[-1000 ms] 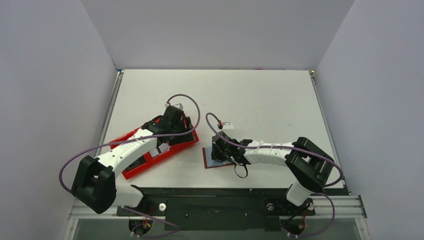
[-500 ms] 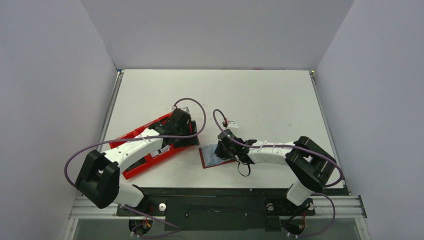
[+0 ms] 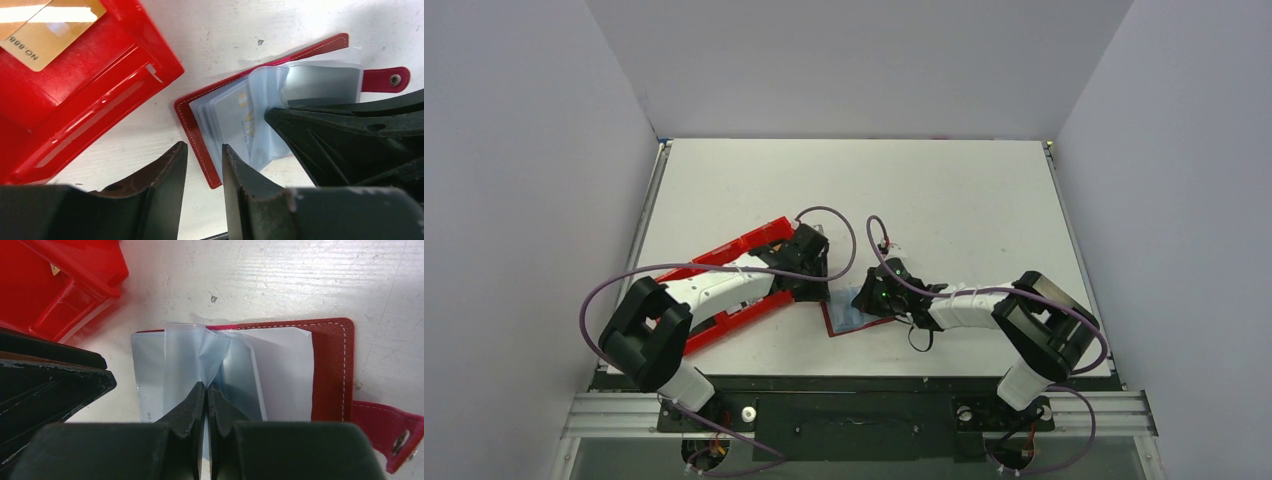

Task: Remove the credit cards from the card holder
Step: Remove the credit card from the card holder.

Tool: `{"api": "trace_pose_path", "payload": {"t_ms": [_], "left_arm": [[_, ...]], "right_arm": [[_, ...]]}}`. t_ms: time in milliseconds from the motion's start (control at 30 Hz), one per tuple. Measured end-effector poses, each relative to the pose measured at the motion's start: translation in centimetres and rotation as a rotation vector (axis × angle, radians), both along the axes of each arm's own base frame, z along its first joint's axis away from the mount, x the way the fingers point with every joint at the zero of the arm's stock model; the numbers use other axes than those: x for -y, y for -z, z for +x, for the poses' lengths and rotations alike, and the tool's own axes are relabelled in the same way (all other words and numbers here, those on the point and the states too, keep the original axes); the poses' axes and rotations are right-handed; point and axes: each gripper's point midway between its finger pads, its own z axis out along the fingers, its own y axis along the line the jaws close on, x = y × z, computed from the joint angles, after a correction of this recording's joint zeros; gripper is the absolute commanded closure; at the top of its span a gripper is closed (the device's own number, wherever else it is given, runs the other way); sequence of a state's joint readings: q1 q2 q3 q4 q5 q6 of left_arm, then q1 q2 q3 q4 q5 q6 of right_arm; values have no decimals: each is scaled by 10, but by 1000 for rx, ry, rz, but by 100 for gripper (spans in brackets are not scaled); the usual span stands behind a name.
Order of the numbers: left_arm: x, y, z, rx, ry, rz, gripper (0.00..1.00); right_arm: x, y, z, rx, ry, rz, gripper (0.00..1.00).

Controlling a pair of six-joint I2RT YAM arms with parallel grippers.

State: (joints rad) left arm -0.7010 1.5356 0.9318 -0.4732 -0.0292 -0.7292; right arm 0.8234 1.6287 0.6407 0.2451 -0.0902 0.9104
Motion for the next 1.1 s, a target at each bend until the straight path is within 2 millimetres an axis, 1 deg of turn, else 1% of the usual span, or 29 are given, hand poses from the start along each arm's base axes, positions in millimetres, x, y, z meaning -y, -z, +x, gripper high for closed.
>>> {"api": "trace_pose_path", "payload": {"t_ms": [67,167,267,367,433,533,633,767,1033,1100], "left_arm": [[4,0,1,3,8,-2,74],[11,-6,5,18,14,-15,78],[17,-15,11,38,19,-32,85],[22,-17,15,49,22,-41,90],[23,-14,17,48,23,-39,95],[25,-3,16,29,26,-23,99],[27,6,16,14,31,-11,100],[31,14,15,5,42,-7,100],[40,21,12,1,67,-12,100],[41,21,11,2,70,-14,100]], "right_arm": [[0,0,0,0,1,6,100],[0,0,0,-1,4,21,100],[1,0,0,-4,8,34,100],[1,0,0,-9,10,53,100],[2,0,-1,-12,11,65,100],[2,0,-1,-21,17,85,100],[2,0,-4,-32,12,98,100],[0,0,-7,-49,5,115,100],[0,0,-8,-54,5,122,100],[0,0,-8,-54,5,122,97]]}}
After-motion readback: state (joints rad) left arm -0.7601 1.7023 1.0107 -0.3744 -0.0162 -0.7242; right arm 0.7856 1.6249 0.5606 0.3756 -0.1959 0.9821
